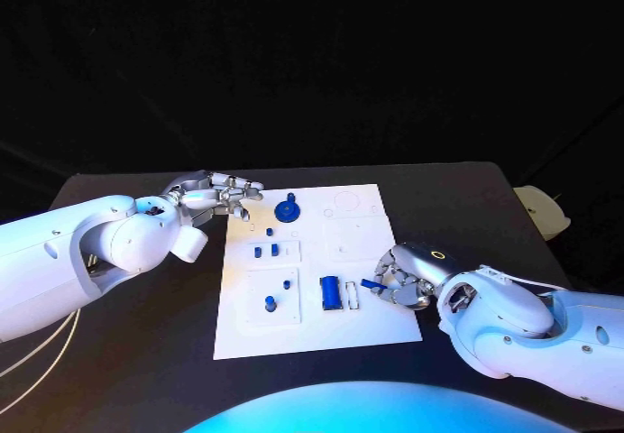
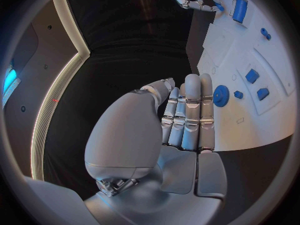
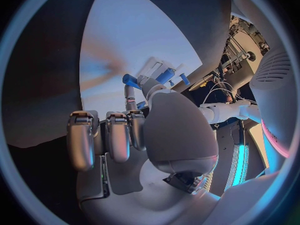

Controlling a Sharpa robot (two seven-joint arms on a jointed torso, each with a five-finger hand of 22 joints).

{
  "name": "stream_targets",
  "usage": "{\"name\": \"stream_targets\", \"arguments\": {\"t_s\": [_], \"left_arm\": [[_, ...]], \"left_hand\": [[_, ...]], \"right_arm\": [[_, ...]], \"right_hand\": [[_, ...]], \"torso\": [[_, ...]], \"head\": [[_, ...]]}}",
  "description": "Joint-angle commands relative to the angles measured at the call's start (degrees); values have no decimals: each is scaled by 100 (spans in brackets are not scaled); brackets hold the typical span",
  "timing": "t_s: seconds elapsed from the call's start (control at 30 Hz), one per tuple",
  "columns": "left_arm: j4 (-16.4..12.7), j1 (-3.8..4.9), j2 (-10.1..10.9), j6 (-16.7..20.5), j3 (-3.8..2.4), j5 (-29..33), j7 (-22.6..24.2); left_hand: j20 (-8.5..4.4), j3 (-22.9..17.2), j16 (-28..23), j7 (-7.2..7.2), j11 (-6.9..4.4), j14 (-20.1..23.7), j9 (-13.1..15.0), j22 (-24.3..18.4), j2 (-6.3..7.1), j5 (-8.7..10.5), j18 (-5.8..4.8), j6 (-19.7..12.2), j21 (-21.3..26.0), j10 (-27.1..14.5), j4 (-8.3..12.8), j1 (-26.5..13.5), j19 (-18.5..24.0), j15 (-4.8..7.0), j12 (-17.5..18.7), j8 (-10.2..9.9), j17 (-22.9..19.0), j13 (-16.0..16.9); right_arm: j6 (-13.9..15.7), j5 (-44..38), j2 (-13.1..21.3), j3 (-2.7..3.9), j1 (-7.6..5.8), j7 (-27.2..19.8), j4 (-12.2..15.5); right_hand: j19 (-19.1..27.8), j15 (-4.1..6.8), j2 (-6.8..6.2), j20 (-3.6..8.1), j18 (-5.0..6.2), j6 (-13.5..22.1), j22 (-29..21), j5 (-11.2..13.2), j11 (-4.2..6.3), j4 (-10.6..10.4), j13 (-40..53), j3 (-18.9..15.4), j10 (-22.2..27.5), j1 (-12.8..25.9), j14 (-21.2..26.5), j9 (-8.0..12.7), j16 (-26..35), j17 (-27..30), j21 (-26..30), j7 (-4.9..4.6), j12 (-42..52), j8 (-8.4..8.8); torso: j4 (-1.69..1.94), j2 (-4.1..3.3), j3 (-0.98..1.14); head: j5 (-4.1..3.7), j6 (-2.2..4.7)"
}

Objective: Assemble the parts on the task board

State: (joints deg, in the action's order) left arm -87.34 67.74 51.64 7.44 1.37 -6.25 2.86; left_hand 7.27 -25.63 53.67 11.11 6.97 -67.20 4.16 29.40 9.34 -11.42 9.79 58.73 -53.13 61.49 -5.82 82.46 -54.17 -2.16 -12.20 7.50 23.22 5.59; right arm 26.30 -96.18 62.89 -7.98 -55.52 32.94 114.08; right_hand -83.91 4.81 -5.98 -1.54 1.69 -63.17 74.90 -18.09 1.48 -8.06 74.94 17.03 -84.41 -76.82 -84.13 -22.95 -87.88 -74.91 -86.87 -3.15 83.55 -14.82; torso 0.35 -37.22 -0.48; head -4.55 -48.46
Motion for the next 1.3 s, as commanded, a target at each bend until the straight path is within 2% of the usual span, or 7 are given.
{"name": "stream_targets", "arguments": {"t_s": [0.03, 0.33, 0.43, 0.53, 0.83, 1.0, 1.3], "left_arm": [[-22, 2, -8, -70, -3, 10, 13], [-28, 2, -13, -82, -3, 11, 9], [-30, 2, -16, -86, -3, 10, 8], [-32, 2, -17, -88, -3, 10, 6], [-41, 3, -6, -91, -3, 9, -13], [-41, 3, -4, -103, -3, -21, -23], [-41, 3, 4, -110, -3, -47, -41]], "left_hand": [[12, 22, -35, 1, 7, 21, 1, -8, -46, 6, 82, -53, 27, -45, -12, 2, 13, -6, -19, 21, -5, -8], [12, 22, -35, 1, 7, 21, 1, -8, -46, 6, 82, -53, 27, -45, -12, 2, 13, -6, -19, 21, -5, -8], [12, 22, -35, 1, 7, 21, 1, -8, -46, 6, 82, -53, 27, -45, -12, 2, 13, -6, -19, 21, -5, -8], [12, 22, -35, 1, 7, 21, 1, -8, -46, 6, 82, -53, 27, -45, -12, 2, 13, -6, -19, 21, -5, -8], [12, 22, -35, 1, 7, 21, 1, -8, -46, 6, 82, -53, 27, -45, -12, 2, 13, -6, -19, 21, -5, -8], [12, 22, -35, 1, 7, 21, 1, -8, -46, 6, 82, -53, 27, -45, -12, 2, 13, -6, -19, 21, -5, -8], [12, 22, -35, 1, 7, 21, 1, -8, -46, 6, 82, -53, 27, -45, -12, 2, 13, -6, -19, 21, -5, -8]], "right_arm": [[174, 127, -33, -1, -2, 51, 43], [114, 444, -253, -2, 16, 46, -22], [80, 533, -339, -3, 26, 46, -82], [8, 611, -416, -4, 35, 50, -141], [-198, 744, -571, -5, 53, 66, -303], [-233, 767, -616, -6, 58, 67, -328], [-361, 779, -631, -6, 63, 67, -326]], "right_hand": [[-519, 29, 15, 25, -112, -101, 1434, -33, 19, 74, 1106, 101, -277, 57, -481, -68, 9, -992, -31, 65, 35, -38], [-518, 29, -22, 26, -111, -106, 1433, -44, 19, 40, 1105, 136, -278, 162, -480, -85, 11, -987, -25, 65, 32, -41], [-516, 29, -49, 26, -110, -108, 1431, -134, 19, 15, 1105, 144, -278, 244, -480, -98, 11, -987, -19, 65, 30, -42], [-515, 28, -63, 27, -109, -109, 1431, -189, 17, -5, 1107, 141, -279, 303, -480, -106, 12, -986, -17, 62, 31, -43], [-503, 20, -83, 21, -102, -110, 1421, -228, 7, -125, 1099, 90, -273, 531, -477, -127, 18, -973, 20, 51, 15, -37], [-502, 13, -109, 16, -101, -123, 1419, -215, 0, -233, 1101, 17, -275, 711, -477, -138, 19, -971, 26, 45, 16, -35], [-499, 11, -122, 12, -99, -158, 1417, -379, -3, -466, 1090, -226, -270, 1041, -476, -164, 22, -965, 34, 44, -6, -35]], "torso": [[0, -2, 2], [1, -2, 1], [2, 1, -2], [10, -1, -4], [3, 0, -4], [0, 4, 1], [-3, 2, 1]], "head": [[5, -14], [-1, -12], [-6, -4], [-8, -7], [2, -7], [2, -5], [-14, -19]]}}
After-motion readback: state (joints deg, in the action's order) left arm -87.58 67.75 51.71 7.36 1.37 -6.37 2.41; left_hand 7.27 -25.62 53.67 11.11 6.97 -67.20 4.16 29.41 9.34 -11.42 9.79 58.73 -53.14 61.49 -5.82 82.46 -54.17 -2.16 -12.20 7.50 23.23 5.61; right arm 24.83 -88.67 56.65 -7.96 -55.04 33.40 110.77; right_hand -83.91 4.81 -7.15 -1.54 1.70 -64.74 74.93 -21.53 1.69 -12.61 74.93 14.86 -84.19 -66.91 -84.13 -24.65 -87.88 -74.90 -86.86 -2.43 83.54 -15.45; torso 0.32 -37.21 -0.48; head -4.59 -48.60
